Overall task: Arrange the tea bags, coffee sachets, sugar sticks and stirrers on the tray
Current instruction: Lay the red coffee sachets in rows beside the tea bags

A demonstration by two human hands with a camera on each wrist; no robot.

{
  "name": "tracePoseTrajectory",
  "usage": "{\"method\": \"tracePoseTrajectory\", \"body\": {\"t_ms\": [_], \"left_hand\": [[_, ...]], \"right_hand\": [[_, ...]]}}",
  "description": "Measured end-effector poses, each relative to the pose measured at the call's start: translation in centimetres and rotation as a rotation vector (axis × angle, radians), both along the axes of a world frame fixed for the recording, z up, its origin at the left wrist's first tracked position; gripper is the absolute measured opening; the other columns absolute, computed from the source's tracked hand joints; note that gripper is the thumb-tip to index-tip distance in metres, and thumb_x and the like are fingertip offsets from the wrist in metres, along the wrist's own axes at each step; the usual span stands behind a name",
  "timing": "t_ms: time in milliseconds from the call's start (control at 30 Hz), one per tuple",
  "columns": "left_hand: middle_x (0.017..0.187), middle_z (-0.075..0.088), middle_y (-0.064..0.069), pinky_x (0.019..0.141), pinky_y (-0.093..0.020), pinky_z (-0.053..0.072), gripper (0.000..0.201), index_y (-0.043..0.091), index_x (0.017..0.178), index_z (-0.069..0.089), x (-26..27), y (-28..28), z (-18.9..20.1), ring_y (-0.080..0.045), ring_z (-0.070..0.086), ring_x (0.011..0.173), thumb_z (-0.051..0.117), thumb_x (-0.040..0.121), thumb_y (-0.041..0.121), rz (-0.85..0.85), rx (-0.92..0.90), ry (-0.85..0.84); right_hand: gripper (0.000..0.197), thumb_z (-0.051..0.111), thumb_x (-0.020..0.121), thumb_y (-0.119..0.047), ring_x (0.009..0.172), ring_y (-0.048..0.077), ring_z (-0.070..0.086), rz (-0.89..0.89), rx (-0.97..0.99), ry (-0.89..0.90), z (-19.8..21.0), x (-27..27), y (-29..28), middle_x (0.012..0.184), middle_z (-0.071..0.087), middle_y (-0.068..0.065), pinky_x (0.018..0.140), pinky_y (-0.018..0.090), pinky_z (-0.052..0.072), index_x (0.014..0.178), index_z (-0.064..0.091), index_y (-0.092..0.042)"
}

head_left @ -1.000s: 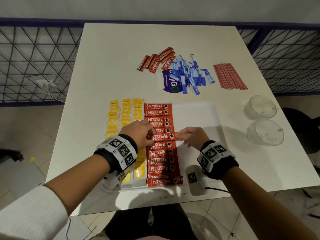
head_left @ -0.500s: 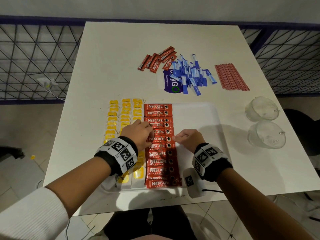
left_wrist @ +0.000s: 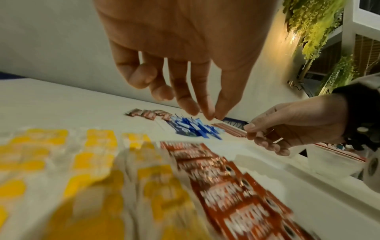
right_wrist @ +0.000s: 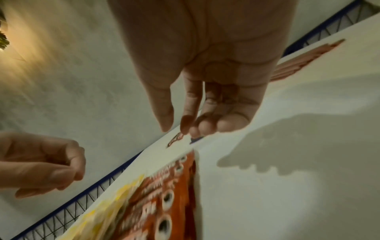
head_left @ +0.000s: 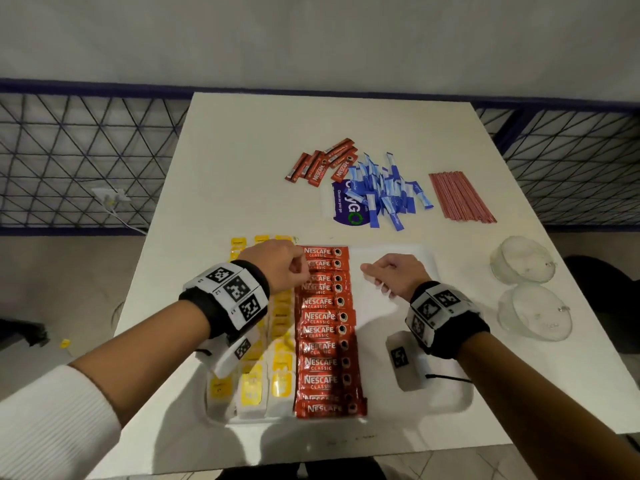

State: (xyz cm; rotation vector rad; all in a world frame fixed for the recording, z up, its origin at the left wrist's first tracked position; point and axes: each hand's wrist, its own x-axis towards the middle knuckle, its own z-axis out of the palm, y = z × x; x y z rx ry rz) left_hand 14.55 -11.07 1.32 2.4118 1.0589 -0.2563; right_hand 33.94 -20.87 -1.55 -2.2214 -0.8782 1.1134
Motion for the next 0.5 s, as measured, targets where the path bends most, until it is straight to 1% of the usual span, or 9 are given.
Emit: {"method": "tracePoseTrajectory", "body": {"t_ms": [133,200,267,300,367,400,433,467,500], "left_hand": [[0.094,0.057,0.007,0.08,-0.027,0.044,0.018,0.022,0.098,0.063,0.6,3.4,2.7,-0.012,0.052,0.088,0.054,0.089,0.035,0.055,0.001,0.005],[0.093,0.057,0.007,0.077,-0.026,0.042,0.017,0.022,0.099,0.063,0.8,5.4,3.8,-0.012,0.051,0.085,0.054,0.089,0.034,0.097,0.001,-0.008],[0.098,0.06,0.005,0.078,-0.025,0.042,0.018,0.022,0.099,0.063,1.0,7.3,4.6,-0.012,0.051,0.086,0.054,0.09,0.033,0.129,-0.001,-0.01],[0.103,0.061,0.002,0.082,-0.027,0.042,0.019,0.021,0.101,0.063,1.2,8.3,4.9,-0.014,0.052,0.089,0.054,0.09,0.034,0.14,0.005,-0.003],[0.113,0.061,-0.002,0.089,-0.028,0.041,0.026,0.019,0.108,0.062,1.5,10.0,5.1,-0.019,0.054,0.102,0.052,0.092,0.036,0.168,0.008,0.048],[0.117,0.06,-0.003,0.091,-0.028,0.04,0.029,0.018,0.111,0.061,1.8,11.1,5.0,-0.021,0.054,0.108,0.05,0.092,0.037,0.188,0.011,0.075],[0.12,0.06,-0.004,0.092,-0.028,0.04,0.031,0.018,0.113,0.06,2.0,12.1,4.8,-0.022,0.053,0.111,0.049,0.093,0.039,0.209,0.012,0.099],[0.121,0.059,-0.004,0.092,-0.029,0.04,0.032,0.018,0.114,0.059,2.1,13.0,4.5,-0.022,0.053,0.112,0.049,0.093,0.039,0.228,0.008,0.119],[0.122,0.06,-0.004,0.092,-0.029,0.041,0.032,0.018,0.114,0.059,2.3,14.0,4.0,-0.022,0.054,0.112,0.049,0.093,0.04,0.241,0.001,0.135]], "right_hand": [[0.02,0.062,0.088,-0.028,0.057,0.013,0.047,0.016,0.061,-0.01,2.2,1.1,3.3,0.067,0.055,0.0,0.052,0.02,0.041,0.089,0.057,-0.008],[0.016,0.061,0.089,-0.023,0.056,0.013,0.047,0.031,0.068,-0.022,3.1,1.6,5.1,0.069,0.056,0.001,0.051,0.019,0.042,0.09,0.056,-0.007],[0.011,0.06,0.088,-0.018,0.058,0.014,0.05,0.057,0.058,-0.047,3.7,2.0,7.0,0.071,0.057,0.003,0.055,0.022,0.046,0.091,0.056,-0.007],[0.009,0.06,0.088,-0.017,0.061,0.016,0.051,0.079,0.046,-0.083,3.9,2.5,8.1,0.073,0.057,0.004,0.062,0.025,0.049,0.091,0.057,-0.008],[0.013,0.058,0.089,-0.016,0.075,0.02,0.053,0.133,0.019,-0.17,4.1,3.3,10.0,0.088,0.059,0.007,0.076,0.03,0.048,0.1,0.06,-0.009],[0.02,0.056,0.09,-0.014,0.083,0.02,0.051,0.157,0.011,-0.213,4.4,3.8,11.2,0.099,0.059,0.009,0.077,0.027,0.046,0.109,0.059,-0.009],[0.026,0.053,0.091,-0.013,0.089,0.021,0.051,0.192,-0.001,-0.256,4.6,4.5,12.2,0.113,0.058,0.01,0.076,0.025,0.045,0.117,0.057,-0.01],[0.031,0.05,0.092,-0.012,0.097,0.022,0.053,0.241,-0.013,-0.307,4.7,5.0,13.3,0.124,0.055,0.009,0.078,0.025,0.045,0.123,0.054,-0.01],[0.034,0.048,0.093,-0.012,0.108,0.024,0.053,0.29,-0.021,-0.359,4.8,5.6,14.5,0.132,0.052,0.007,0.085,0.026,0.045,0.127,0.051,-0.01]]}}
